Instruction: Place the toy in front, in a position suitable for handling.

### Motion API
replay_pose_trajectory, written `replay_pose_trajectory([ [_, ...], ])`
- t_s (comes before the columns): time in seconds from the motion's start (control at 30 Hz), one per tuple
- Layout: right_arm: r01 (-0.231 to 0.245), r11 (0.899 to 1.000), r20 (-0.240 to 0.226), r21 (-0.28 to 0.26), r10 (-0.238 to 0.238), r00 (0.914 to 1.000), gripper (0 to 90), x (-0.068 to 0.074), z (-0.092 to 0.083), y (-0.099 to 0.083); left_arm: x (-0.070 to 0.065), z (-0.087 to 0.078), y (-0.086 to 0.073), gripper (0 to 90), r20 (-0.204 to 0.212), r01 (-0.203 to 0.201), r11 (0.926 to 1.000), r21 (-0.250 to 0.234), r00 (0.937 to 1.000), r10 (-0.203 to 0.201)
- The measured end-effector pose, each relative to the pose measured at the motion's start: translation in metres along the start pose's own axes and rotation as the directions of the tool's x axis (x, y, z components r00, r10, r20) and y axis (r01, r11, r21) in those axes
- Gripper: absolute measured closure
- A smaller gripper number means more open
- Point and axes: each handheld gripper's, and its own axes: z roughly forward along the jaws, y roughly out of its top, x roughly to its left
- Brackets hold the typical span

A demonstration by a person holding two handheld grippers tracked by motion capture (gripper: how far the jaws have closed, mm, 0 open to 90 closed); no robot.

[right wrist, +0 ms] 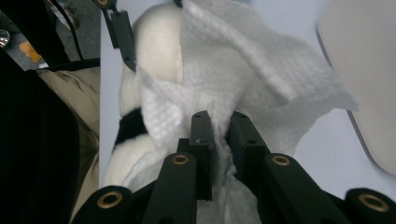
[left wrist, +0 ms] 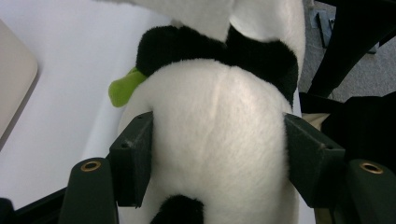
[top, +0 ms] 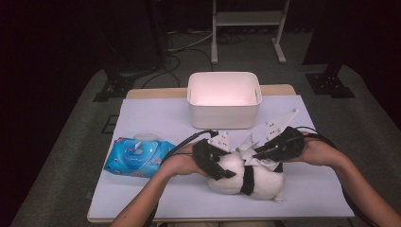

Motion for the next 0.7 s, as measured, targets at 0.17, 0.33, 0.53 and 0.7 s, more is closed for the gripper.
replay_pose_trajectory([
  [0.17,0.035,0.999,-0.022,0.011,-0.035,0.9992,79.7,0.005,0.007,0.011,-0.001,0.0,0.004,32.5,0.0,-0.006,1.0,-0.005,1.0,0.006],
  [0.33,0.05,0.998,-0.027,0.035,-0.049,0.9984,79.7,0.008,0.008,0.012,0.0,0.0,0.003,32.5,0.001,-0.005,1.0,0.002,1.0,0.005],
  [0.53,-0.003,1.0,-0.003,0.021,0.003,1.0,79.7,0.006,-0.01,-0.008,0.003,-0.001,-0.002,32.5,0.006,0.015,0.9998,-0.012,0.9999,-0.015],
  [0.7,-0.026,1.0,0.007,0.009,0.026,0.9996,79.9,0.007,-0.018,-0.023,0.002,0.0,-0.001,31.6,0.013,0.011,0.9996,-0.025,0.9998,-0.011],
])
